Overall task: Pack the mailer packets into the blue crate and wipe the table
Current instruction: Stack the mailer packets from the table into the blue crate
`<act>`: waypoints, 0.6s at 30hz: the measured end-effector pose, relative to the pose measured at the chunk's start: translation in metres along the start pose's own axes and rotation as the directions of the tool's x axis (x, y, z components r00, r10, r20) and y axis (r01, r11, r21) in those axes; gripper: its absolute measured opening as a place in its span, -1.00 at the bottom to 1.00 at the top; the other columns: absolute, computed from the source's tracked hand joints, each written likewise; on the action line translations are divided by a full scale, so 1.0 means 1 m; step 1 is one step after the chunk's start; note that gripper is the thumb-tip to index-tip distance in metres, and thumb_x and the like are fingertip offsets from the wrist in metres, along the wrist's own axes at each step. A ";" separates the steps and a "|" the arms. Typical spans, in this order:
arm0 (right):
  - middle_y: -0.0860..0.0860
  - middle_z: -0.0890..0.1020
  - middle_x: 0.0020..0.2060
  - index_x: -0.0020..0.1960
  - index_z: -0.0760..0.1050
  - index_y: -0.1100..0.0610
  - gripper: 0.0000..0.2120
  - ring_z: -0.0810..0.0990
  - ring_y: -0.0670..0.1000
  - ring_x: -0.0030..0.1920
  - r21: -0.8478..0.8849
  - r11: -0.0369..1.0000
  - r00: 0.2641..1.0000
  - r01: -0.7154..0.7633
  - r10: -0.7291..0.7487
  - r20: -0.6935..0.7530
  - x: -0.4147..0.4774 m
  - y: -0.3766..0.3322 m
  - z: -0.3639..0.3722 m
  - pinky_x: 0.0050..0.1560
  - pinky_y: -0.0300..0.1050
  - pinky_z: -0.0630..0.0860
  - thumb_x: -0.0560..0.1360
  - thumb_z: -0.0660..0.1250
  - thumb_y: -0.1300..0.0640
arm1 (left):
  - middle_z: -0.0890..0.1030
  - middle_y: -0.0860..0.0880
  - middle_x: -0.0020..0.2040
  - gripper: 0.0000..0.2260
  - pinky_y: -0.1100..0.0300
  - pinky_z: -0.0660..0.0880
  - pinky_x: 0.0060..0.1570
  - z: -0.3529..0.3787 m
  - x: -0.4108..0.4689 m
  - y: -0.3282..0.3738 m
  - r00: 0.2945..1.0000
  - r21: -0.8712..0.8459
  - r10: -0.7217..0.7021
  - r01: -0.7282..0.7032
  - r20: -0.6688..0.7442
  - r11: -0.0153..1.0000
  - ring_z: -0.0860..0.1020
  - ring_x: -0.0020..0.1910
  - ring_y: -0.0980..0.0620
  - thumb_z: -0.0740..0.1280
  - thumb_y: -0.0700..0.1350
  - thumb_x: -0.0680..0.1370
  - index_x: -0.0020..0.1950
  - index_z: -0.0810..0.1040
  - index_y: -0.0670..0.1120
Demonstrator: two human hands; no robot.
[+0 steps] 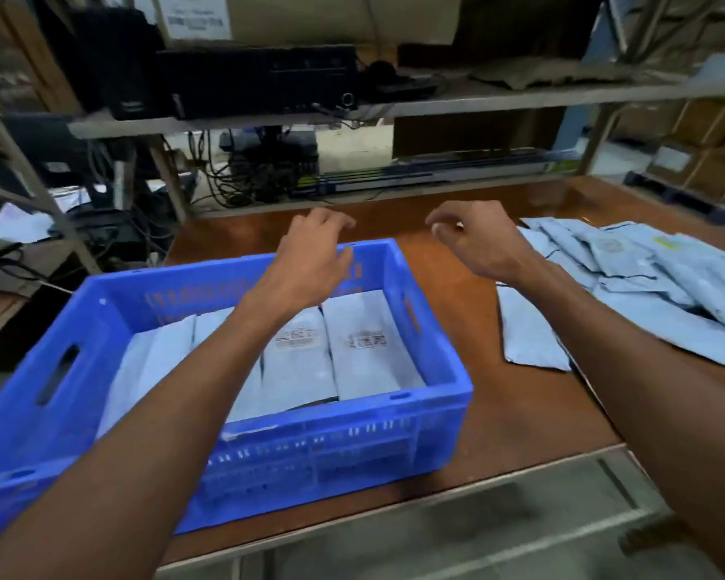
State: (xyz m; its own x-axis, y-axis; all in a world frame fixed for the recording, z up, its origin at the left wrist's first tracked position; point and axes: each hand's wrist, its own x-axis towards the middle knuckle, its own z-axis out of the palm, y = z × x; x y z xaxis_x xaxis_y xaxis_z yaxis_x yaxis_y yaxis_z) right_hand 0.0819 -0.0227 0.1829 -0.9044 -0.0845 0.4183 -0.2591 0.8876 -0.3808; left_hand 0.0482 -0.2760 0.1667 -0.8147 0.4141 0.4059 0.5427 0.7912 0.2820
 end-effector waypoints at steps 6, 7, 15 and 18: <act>0.07 0.69 -0.20 -0.06 0.63 0.12 -0.85 0.60 0.07 -0.26 -0.101 0.961 0.966 -0.258 0.260 0.003 -0.093 0.149 -0.032 -0.21 -0.05 0.51 0.54 0.28 0.19 | 0.46 -0.11 0.34 -0.58 -0.13 0.38 0.29 0.114 0.036 0.191 0.970 -0.062 0.157 -0.148 0.187 0.987 0.40 0.30 -0.22 0.28 -0.02 0.53 0.39 0.44 -0.02; 0.10 0.70 -0.18 -0.07 0.63 0.10 -0.87 0.63 0.13 -0.19 -0.102 0.938 0.942 -0.331 0.335 0.024 -0.111 0.177 -0.033 -0.15 -0.01 0.53 0.52 0.30 0.20 | 0.44 -0.11 0.36 -0.57 -0.12 0.36 0.30 0.137 0.038 0.215 0.952 -0.068 0.162 -0.150 0.260 0.986 0.38 0.32 -0.22 0.27 -0.02 0.54 0.41 0.42 -0.02; -0.11 0.01 0.59 0.57 0.01 -0.18 -0.33 0.07 0.07 0.57 -0.333 0.876 0.800 -0.349 0.464 0.381 -0.227 0.299 0.021 0.48 0.18 0.15 0.54 0.05 -0.37 | 0.15 -0.04 0.58 -0.50 -0.13 0.20 0.45 0.305 0.049 0.261 0.853 -0.056 0.012 0.020 0.521 0.998 0.14 0.53 -0.13 0.17 -0.03 0.63 0.57 0.18 -0.02; -0.15 -0.13 0.59 0.57 -0.19 -0.25 -0.39 -0.11 0.02 0.59 -0.370 0.860 0.823 -0.351 0.472 0.317 -0.238 0.308 0.043 0.52 0.22 -0.08 0.58 -0.15 -0.37 | -0.09 0.08 0.62 -0.49 -0.15 -0.04 0.53 0.340 0.043 0.246 0.821 0.036 -0.048 0.033 0.568 0.999 -0.11 0.60 -0.03 -0.01 0.14 0.68 0.61 -0.07 0.14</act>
State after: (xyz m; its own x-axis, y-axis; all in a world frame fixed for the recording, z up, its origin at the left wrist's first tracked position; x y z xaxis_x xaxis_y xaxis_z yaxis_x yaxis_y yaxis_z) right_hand 0.2024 0.2510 -0.0697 -0.9738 0.2056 -0.0967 0.2197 0.9607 -0.1698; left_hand 0.0775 0.0895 -0.0415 -0.8111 0.5584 -0.1741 0.5078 0.8200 0.2642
